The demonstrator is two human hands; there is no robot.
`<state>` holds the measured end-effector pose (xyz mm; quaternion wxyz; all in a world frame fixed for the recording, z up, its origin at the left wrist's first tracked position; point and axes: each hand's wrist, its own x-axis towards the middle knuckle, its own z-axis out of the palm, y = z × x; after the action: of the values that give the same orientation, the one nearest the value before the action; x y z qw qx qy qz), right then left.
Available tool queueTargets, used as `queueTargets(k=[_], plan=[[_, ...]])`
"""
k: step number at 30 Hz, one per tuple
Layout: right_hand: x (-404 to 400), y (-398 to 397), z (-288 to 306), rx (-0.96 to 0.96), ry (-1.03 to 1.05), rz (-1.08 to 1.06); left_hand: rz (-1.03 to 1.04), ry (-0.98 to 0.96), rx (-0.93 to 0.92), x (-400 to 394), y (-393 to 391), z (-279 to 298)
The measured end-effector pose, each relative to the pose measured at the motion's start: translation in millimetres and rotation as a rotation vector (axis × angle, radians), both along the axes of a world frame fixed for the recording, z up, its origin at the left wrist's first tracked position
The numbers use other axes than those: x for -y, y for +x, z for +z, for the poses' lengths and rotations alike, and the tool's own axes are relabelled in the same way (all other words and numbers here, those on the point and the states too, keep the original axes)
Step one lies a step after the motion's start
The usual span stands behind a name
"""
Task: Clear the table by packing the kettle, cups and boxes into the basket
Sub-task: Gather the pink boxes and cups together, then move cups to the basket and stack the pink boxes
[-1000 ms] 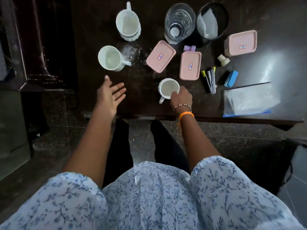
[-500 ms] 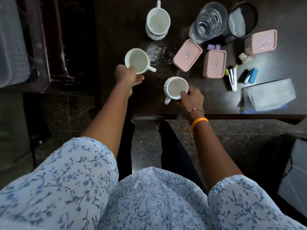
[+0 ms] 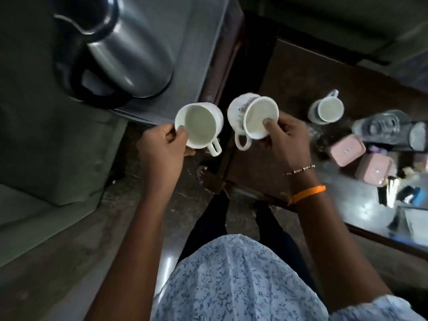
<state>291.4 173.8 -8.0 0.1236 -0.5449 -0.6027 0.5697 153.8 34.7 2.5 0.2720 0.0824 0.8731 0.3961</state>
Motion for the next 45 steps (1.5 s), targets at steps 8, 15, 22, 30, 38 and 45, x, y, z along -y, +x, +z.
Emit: queueTargets(k=[8, 15, 22, 30, 38, 45], plan=[[-11.8, -142.7, -17.7, 0.145, 0.085, 0.116, -0.147, -0.245, -0.237, 7.0, -80.0, -23.6], [-22.9, -200.5, -49.7, 0.497, 0.187, 0.260, -0.368, -0.519, -0.283, -23.4, -112.8, -59.6], [-24.2, -200.9, -53.2, 0.618, 0.292, 0.408, -0.427, -0.542, -0.220, -24.6, -112.9, -66.9], [-11.1, -138.6, -30.0, 0.344, 0.271, 0.221, -0.186, -0.264, -0.310, -29.5, -35.7, -27.4], [-17.5, 36.4, -50.5, 0.438, 0.077, -0.033, -0.459, -0.236, -0.072, -78.4, 78.9, -44.5], [-49.8, 183.3, -83.3, 0.613, -0.061, -0.244, -0.690, -0.396, 0.110, -122.0, 165.1, -86.9]])
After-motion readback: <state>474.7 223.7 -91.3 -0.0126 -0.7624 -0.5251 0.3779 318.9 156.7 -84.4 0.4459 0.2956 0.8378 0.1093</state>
